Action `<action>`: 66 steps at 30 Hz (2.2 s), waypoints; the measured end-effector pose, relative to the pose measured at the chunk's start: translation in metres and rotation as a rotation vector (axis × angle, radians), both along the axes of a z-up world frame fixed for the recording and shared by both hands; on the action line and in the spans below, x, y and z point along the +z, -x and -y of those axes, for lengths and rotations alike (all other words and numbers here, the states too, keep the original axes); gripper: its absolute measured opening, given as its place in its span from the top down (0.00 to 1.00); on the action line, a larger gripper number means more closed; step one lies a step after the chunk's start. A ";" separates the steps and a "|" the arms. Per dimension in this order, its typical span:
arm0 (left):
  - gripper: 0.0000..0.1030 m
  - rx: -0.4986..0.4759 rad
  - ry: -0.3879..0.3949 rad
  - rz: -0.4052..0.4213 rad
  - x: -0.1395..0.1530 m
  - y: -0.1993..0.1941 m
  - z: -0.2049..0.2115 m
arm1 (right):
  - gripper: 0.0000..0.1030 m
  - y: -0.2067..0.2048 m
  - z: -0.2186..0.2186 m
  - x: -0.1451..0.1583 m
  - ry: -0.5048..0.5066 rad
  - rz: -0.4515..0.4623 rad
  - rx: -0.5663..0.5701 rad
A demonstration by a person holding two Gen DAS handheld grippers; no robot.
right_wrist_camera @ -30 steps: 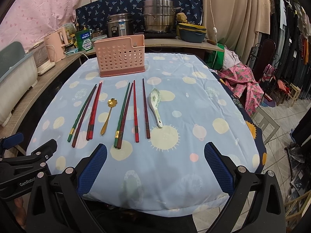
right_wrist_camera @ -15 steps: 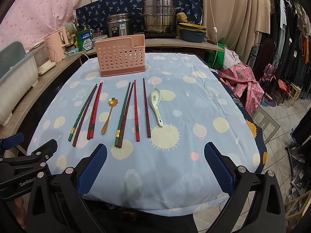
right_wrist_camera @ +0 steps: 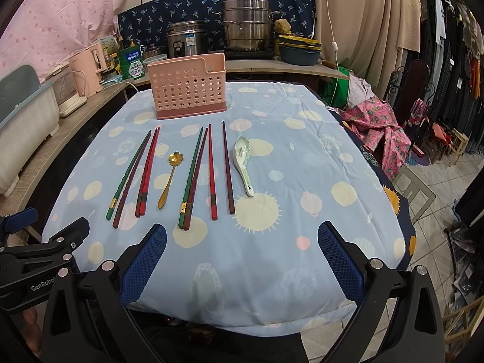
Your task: Organize utensils
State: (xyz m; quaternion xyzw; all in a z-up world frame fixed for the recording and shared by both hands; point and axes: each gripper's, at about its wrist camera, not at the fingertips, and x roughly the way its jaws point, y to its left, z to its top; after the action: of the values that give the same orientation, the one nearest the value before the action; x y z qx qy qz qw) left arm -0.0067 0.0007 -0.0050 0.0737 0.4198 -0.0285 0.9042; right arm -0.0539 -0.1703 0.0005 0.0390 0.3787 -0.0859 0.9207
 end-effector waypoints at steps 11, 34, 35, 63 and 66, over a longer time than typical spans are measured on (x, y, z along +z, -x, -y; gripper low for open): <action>0.07 -0.001 0.001 -0.001 0.000 -0.001 0.000 | 0.07 0.000 0.000 0.000 0.000 0.000 0.000; 0.07 0.022 0.040 -0.021 -0.007 -0.005 -0.012 | 0.07 -0.003 0.005 -0.011 -0.011 -0.030 -0.013; 0.07 0.029 0.049 -0.025 -0.008 -0.009 -0.015 | 0.07 -0.005 0.007 -0.013 -0.017 -0.036 -0.015; 0.22 0.087 0.110 -0.167 -0.084 -0.118 -0.048 | 0.55 -0.139 0.048 -0.081 -0.088 -0.139 -0.009; 0.22 0.084 0.106 -0.158 -0.085 -0.118 -0.047 | 0.63 -0.144 0.044 -0.090 -0.096 -0.163 0.003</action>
State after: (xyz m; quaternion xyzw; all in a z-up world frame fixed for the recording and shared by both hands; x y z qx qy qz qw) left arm 0.1109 0.0479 -0.0901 0.0054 0.4904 -0.0183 0.8713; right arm 0.0903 -0.2145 -0.0893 0.0753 0.4560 -0.0694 0.8841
